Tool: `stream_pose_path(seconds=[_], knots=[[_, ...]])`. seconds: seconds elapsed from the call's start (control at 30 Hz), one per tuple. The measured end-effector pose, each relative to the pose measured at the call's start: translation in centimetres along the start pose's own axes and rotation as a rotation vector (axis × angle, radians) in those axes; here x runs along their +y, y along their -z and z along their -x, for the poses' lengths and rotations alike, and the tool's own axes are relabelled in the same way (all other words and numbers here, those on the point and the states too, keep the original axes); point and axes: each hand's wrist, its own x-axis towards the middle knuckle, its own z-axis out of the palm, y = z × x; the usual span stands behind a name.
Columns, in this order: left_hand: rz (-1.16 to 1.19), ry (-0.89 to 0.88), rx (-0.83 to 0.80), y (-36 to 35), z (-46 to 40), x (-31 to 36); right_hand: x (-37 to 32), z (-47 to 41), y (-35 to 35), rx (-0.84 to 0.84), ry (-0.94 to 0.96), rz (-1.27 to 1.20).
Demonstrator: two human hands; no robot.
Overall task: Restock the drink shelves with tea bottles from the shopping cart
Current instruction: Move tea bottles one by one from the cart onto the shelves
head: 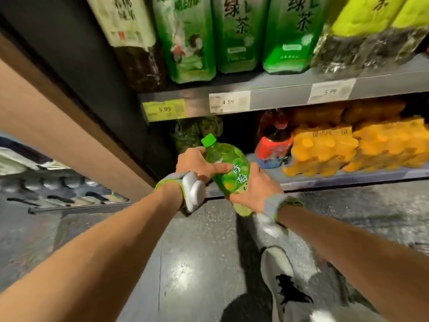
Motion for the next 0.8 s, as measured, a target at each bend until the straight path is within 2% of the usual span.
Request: stream_pose_path(seconds=[0.2, 0.37, 0.5, 0.67, 0.8], knots=[[0.077, -0.018, -0.014, -2.2, -6.4, -2.1, 0.7, -7.3, -3.7, 0.106, 0.069, -0.001], [0.157, -0.157, 0.138, -3.6, -9.5, -3.2, 0.9, -10.8, -5.5, 0.203, 0.07, -0.043], [0.1, -0.286, 0.204, -4.6, -11.0, -4.3, 0.7, -12.5, -7.8, 0.239, 0.04, -0.105], [-0.02, -0.345, 0.276, -4.2, -11.6, -4.4, 0.3, -14.4, -9.4, 0.271, 0.068, -0.206], [-0.046, -0.423, 0.24, -4.5, -11.7, -4.6, 1.6, -15.5, -10.2, 0.235, 0.124, -0.198]])
